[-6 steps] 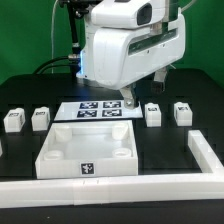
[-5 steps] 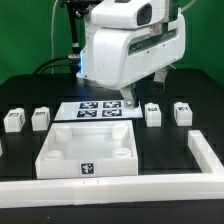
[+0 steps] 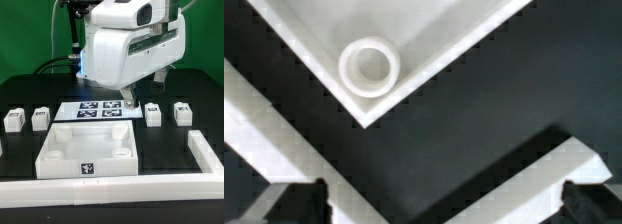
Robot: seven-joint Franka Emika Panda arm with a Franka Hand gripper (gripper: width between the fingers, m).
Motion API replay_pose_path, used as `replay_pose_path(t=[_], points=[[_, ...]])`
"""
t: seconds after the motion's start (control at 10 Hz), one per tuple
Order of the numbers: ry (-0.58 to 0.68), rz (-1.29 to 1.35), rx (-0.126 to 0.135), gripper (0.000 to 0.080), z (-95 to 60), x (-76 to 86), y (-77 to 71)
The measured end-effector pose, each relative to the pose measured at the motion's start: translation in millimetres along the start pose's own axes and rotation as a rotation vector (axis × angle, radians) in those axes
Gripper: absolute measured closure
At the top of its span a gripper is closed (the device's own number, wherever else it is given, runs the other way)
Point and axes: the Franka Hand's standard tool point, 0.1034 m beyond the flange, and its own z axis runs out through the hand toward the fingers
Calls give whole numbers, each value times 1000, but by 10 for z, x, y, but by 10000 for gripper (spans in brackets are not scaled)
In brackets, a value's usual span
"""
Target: Assemble one leg
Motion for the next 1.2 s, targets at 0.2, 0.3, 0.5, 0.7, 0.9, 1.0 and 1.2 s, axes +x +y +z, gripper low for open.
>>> replay_pose_path(t=[0.2,0.3,0.5,0.7,0.9,1.0,1.2], points=[[13,-65,-14,149,28,-58,-67],[9,-144,-13,149,60,-176,-181],[8,-388,-24,149,88,-450,-393],[14,-625,-32,149,262,-805,-500],[16,-632,-20,149,441,-1049,-465],[23,-630,-24,149,538,-1136,-457],[24,-612,-13,149,691,-1303,-443]])
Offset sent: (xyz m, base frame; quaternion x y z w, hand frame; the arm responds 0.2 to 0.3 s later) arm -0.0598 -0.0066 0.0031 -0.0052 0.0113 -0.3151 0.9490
